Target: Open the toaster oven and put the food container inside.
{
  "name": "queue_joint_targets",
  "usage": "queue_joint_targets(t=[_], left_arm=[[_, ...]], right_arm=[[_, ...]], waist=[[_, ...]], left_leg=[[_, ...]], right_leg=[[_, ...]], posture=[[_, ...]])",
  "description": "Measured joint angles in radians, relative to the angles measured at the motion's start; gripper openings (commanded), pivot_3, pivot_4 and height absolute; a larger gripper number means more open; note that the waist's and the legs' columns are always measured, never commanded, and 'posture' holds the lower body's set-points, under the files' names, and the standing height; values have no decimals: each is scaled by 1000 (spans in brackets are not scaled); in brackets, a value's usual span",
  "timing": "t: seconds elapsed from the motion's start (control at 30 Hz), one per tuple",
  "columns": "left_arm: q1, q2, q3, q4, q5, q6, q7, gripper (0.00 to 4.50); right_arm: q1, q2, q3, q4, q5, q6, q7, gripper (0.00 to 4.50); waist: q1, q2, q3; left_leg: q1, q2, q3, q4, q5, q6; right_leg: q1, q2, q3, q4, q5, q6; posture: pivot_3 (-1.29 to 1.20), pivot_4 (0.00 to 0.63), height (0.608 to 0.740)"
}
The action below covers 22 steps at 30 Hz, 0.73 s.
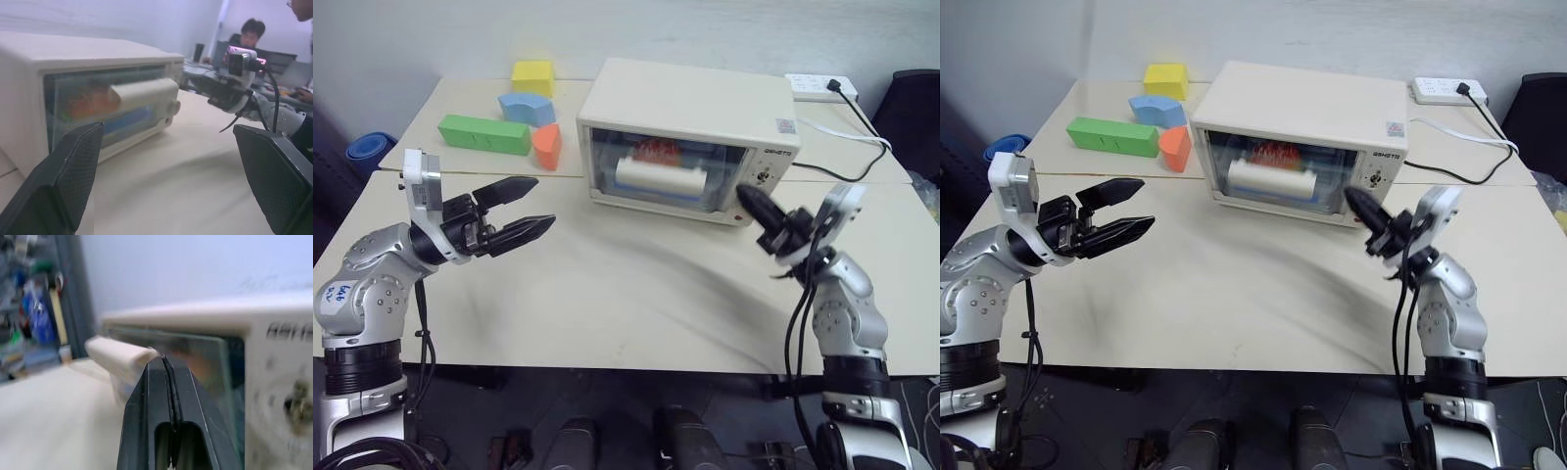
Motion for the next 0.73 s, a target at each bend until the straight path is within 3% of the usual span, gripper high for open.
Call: queue_joint_targets(t=[0.1,0.2,0.33,0.6,0.73], left_arm=[[14,-5,-19,69,86,-94,4,4479],[77,7,-53,137,191,-249,-42,4500],[198,37,-62,205,317,-443,-63,4500],[443,87,-6,73,297,-454,-106,4500],[481,59,-6,35,297,-448,-80,4500]], right_arm=[[-32,-10,-15,26,3,18,-7,0],[15,-70,-5,13,-24,31,38,592],[180,-190,42,-66,-150,-124,207,1902],[428,-255,93,-174,-174,-193,394,4462],[450,-255,106,-170,-189,-221,418,4488]], waist=[[2,0,0],[5,0,0],[5,0,0],[1,1,-1],[5,1,0]], left_leg=[[0,0,0,-1,0,0],[-2,-1,0,-3,-1,2],[-4,-1,1,-4,-3,5],[1,1,2,-3,-7,10],[3,1,1,-3,-5,9]], right_leg=[[0,0,0,-1,0,0],[-1,-1,0,-1,0,0],[-1,-2,0,-3,0,0],[3,-1,1,-7,0,0],[4,-2,1,-6,1,-1]], posture=[[0,150,740],[0,150,740],[0,150,740],[0,150,740],[0,150,740]])
